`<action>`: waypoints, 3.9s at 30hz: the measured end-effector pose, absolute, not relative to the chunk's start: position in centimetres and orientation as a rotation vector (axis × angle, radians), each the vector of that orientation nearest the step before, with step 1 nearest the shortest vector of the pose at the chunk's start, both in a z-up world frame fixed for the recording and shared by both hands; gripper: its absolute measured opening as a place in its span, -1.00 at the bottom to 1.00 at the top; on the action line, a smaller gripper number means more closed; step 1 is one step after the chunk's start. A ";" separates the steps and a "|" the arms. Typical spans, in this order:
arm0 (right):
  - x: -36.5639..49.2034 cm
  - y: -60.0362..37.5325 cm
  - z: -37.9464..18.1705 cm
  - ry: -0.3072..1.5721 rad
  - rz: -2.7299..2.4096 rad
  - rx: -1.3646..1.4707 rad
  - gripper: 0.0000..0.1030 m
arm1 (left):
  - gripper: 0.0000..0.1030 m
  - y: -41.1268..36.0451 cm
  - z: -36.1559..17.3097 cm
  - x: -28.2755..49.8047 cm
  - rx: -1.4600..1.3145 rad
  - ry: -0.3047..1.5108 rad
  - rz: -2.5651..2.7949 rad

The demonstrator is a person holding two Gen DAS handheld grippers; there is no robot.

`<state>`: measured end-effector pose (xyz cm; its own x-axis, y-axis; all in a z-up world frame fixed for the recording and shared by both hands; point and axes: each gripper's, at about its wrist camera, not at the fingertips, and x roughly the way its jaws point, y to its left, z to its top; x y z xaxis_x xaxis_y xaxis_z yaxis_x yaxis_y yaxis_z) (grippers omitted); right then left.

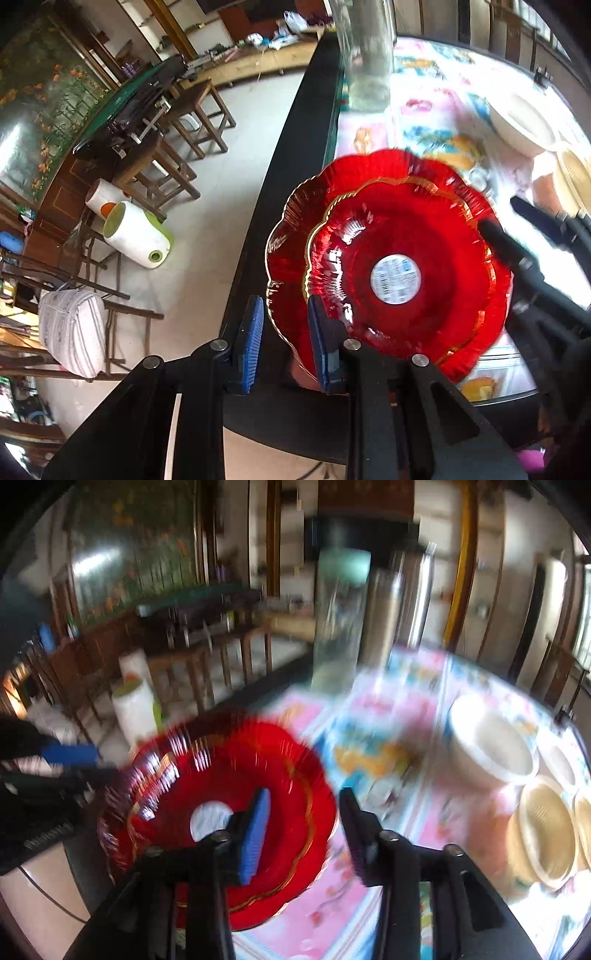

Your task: Organize plates and bowls

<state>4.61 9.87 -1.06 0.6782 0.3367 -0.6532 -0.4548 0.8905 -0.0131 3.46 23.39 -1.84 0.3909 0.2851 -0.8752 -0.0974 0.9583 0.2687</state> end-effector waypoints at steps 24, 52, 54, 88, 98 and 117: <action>-1.8 -22.8 -0.5 0.634 0.230 0.282 0.50 | 0.40 1.0 -1.5 2.8 -0.131 0.900 -0.263; 9.9 -29.0 -5.5 0.858 0.332 0.821 0.32 | 0.39 -3.0 -4.4 14.0 -0.402 1.127 -0.176; 9.9 -28.9 -5.6 0.854 0.328 0.820 0.25 | 0.39 -3.3 -4.5 14.1 -0.421 1.126 -0.194; 11.1 -28.1 -7.1 0.894 0.261 0.774 -0.76 | -0.67 -3.7 -5.8 14.2 -0.401 1.122 -0.158; 10.9 -27.3 -7.0 0.899 0.280 0.729 -0.76 | -0.67 -3.3 -6.0 13.1 -0.411 1.129 -0.162; 8.0 -23.6 -7.0 0.906 0.402 0.634 -0.76 | -0.67 1.4 -5.8 7.2 -0.464 1.124 -0.137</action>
<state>7.97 -23.62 -7.01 0.5627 0.5707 -0.5980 -0.0596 0.7496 0.6592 7.23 1.35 -5.84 0.4347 -0.3354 -0.8358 -0.1246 0.8967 -0.4247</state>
